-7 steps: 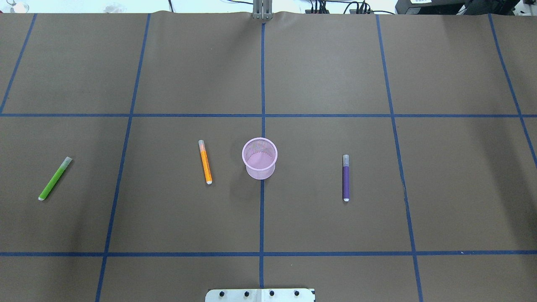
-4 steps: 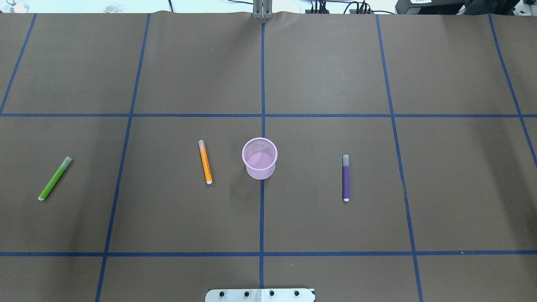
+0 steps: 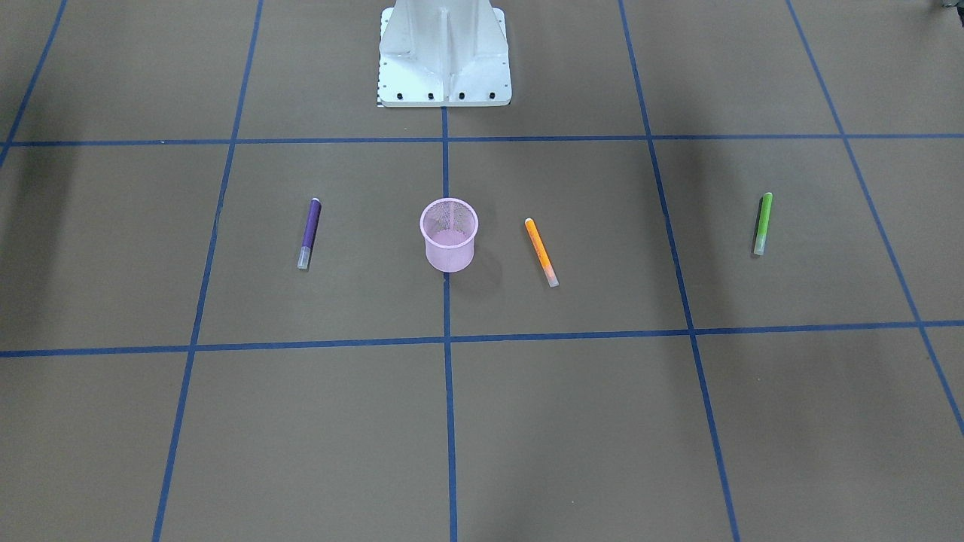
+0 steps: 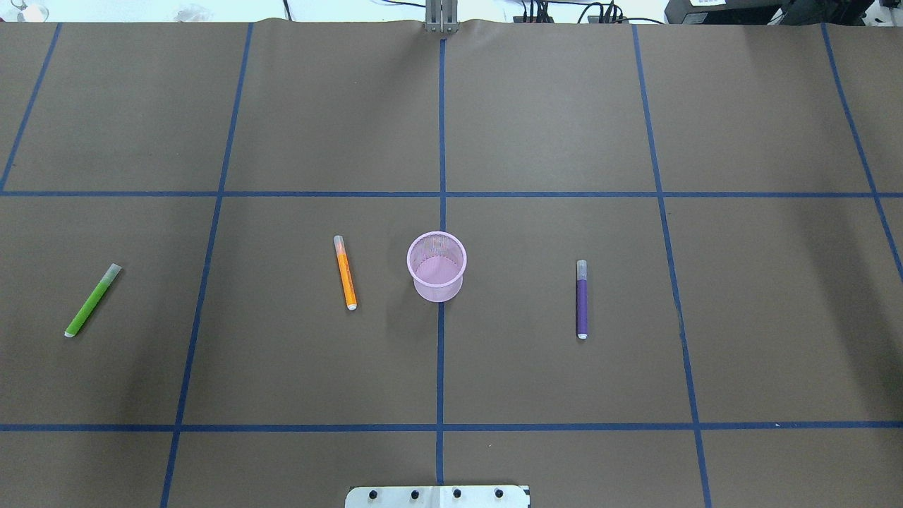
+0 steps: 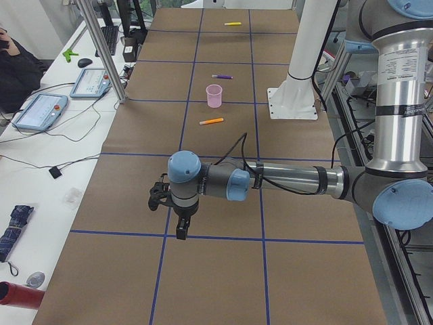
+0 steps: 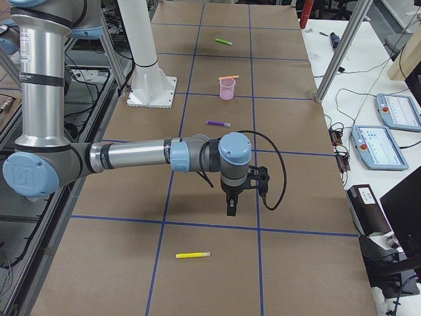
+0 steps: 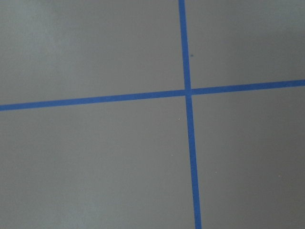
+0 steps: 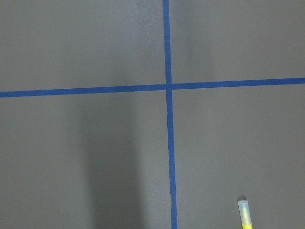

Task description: Collect pens into pen holder

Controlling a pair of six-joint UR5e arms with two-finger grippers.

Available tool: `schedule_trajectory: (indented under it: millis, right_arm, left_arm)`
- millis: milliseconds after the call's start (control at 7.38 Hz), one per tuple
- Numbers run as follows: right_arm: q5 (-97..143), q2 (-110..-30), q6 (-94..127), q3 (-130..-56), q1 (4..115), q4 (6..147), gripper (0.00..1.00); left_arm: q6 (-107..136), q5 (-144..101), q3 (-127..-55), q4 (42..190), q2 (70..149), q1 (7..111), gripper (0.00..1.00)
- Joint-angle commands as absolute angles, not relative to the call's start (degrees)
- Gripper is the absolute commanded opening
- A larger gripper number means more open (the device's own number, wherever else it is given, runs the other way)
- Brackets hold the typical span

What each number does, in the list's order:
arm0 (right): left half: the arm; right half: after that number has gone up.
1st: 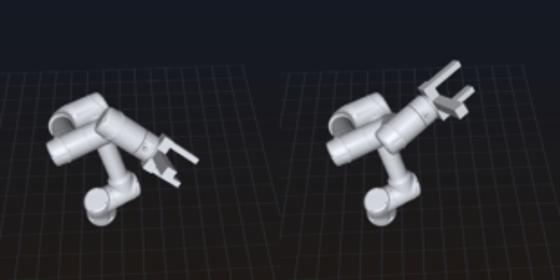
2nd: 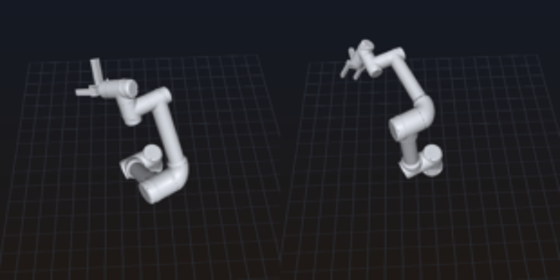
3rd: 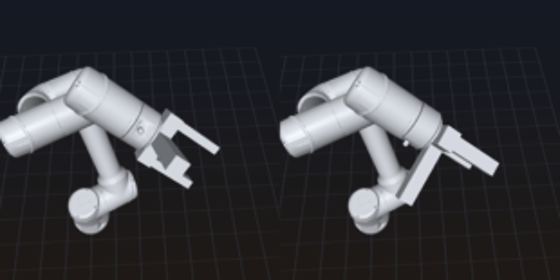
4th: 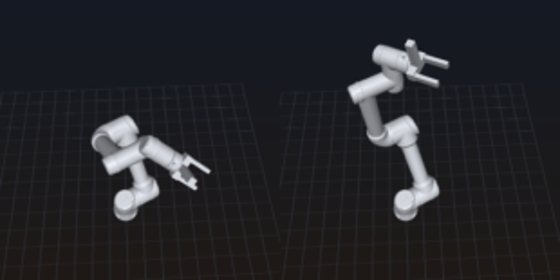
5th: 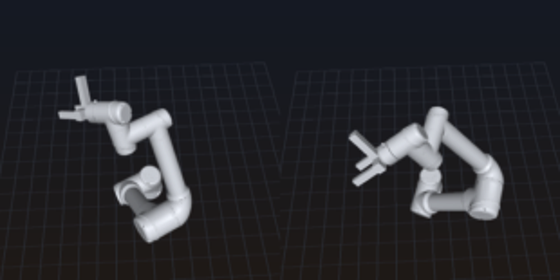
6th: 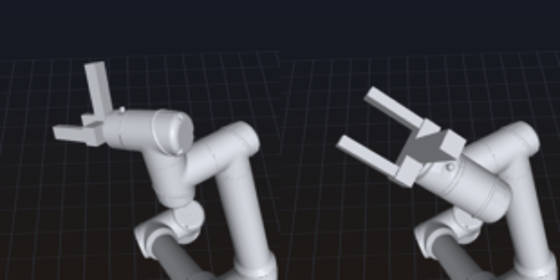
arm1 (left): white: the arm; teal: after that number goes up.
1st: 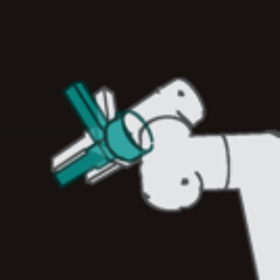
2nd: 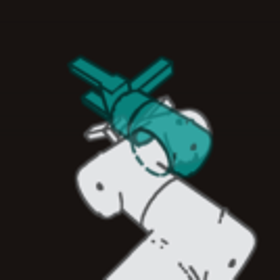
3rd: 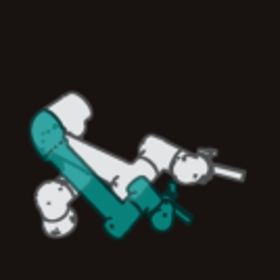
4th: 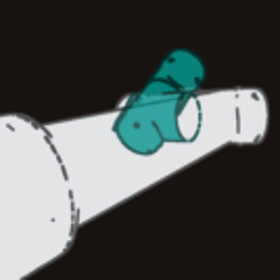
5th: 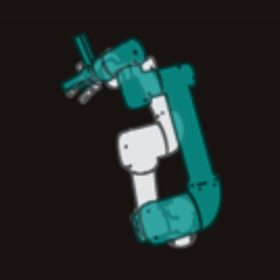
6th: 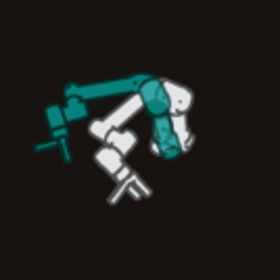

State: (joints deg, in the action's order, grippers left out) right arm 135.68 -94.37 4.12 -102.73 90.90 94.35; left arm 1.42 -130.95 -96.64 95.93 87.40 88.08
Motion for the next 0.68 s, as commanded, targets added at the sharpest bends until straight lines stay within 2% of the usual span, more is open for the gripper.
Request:
schedule_trajectory:
  millis: [0, 406, 542]
  right_arm:
    - [135.79, -92.48, 4.04, -102.83, 90.79, 92.91, 1.0]
    - [136.05, -92.99, 4.04, -102.31, 90.7, 92.81, 1.0]
    - [137.1, -93.68, 3.43, -102.13, 90.7, 91.86, 1.0]
  left_arm:
    - [5.16, -130.96, -98.07, 96.59, 91.29, 83.36, 1.0]
    - [6.06, -133.15, -99.22, 96.5, 93.51, 76.21, 1.0]
    - [14.42, -133.07, -99.49, 97.46, 93.52, 73.85, 1.0]
